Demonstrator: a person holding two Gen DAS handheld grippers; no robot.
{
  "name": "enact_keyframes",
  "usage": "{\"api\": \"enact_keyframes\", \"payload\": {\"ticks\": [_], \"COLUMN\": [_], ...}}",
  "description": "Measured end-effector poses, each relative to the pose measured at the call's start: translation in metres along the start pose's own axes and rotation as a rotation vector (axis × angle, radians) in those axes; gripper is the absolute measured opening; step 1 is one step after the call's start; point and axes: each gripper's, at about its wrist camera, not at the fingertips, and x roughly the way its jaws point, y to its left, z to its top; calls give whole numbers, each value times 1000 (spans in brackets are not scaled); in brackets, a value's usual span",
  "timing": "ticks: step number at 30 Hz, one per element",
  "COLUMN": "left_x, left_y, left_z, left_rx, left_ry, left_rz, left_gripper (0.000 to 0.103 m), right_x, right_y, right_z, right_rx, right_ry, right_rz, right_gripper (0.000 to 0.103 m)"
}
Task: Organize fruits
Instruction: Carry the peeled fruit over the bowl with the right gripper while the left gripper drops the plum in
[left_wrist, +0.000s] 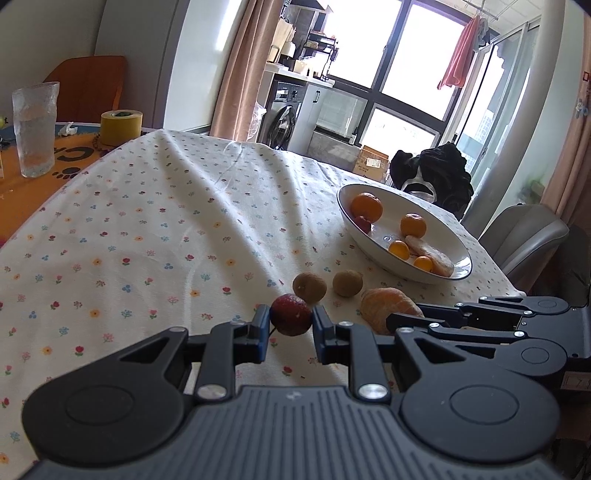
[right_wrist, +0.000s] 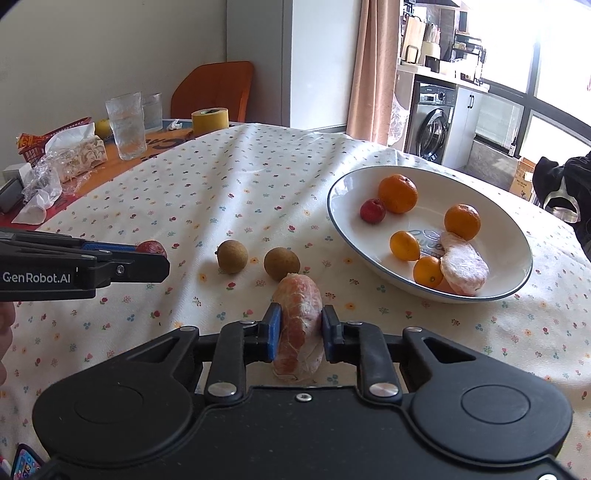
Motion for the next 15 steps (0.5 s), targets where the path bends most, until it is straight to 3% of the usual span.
{"api": "enact_keyframes", "payload": {"ticks": [15], "left_x": [-1], "left_y": [-25], "left_z": [13], "left_rx": [41], "left_ry": [-22], "left_rz": [-16], "left_gripper": [23], "right_x": [-29], "right_y": [-17], "right_z": [12], "right_rx": [25], "right_ry": [-93], "right_rz": [-21], "right_gripper": [20]}}
